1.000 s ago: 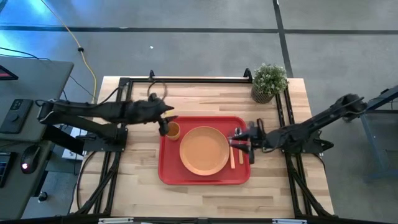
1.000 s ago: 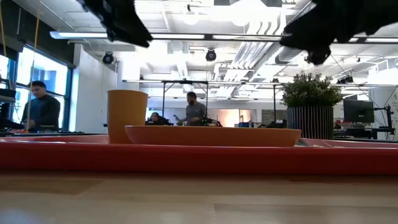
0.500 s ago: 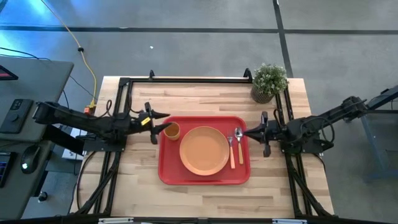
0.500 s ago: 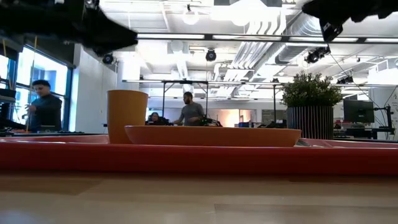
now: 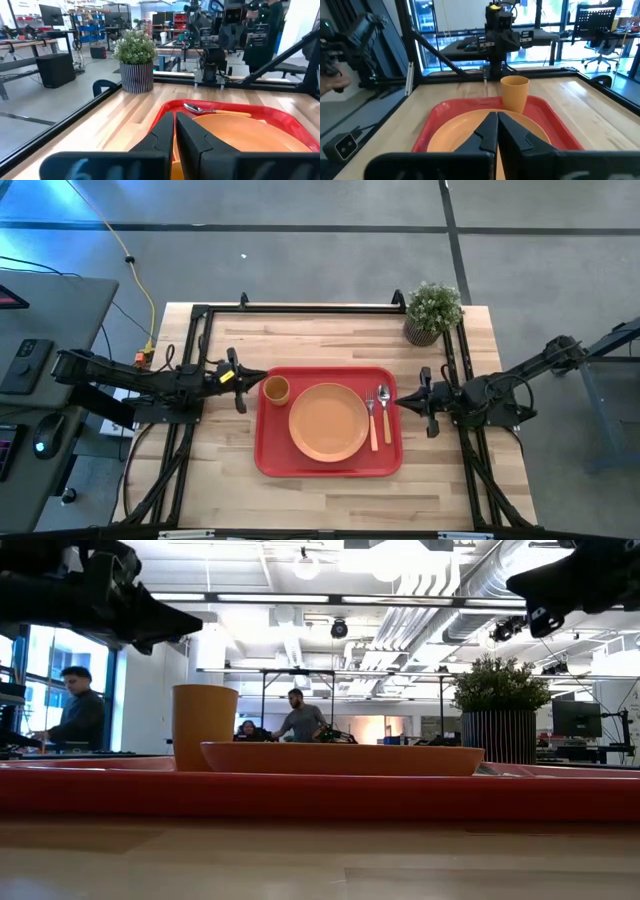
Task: Pick and place plate/cup/fork/spoon on tray
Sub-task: Return to Home Position
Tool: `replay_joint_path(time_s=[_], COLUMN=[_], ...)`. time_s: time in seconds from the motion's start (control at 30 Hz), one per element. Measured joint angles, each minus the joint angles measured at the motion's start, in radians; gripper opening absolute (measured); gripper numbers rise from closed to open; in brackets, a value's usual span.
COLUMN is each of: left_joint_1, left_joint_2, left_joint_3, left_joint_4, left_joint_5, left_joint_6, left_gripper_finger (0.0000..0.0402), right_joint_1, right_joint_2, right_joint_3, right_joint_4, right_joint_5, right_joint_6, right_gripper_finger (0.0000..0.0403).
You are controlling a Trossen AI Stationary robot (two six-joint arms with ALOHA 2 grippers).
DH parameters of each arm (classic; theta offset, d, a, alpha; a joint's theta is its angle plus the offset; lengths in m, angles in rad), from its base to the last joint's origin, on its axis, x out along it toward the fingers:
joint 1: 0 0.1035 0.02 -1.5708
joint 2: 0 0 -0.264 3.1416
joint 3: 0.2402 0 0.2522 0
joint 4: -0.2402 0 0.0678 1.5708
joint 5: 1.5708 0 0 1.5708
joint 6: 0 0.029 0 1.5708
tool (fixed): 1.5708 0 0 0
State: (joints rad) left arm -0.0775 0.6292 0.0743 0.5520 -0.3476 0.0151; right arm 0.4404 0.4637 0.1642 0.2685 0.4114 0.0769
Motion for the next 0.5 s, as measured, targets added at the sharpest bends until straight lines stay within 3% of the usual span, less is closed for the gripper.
replay_joint_path(time_s=[0.3, 0.5], left_joint_1=[0.053, 0.071], left_joint_2=[-0.098, -0.111], left_joint_3=[-0.063, -0.063], left_joint_4=[-0.012, -0.001], left_joint_5=[0.058, 0.097], left_joint_6=[0.023, 0.040], left_gripper_finger=[0.0001, 0.0000], right_joint_1=[0.000, -0.002], right_joint_2=[-0.269, -0.359], right_joint_3=[-0.017, -0.017], right_joint_4=[-0.184, -0.225], right_joint_5=[0.012, 0.058], right_joint_6=[-0.026, -0.037], right_gripper_finger=[0.0000, 0.0000])
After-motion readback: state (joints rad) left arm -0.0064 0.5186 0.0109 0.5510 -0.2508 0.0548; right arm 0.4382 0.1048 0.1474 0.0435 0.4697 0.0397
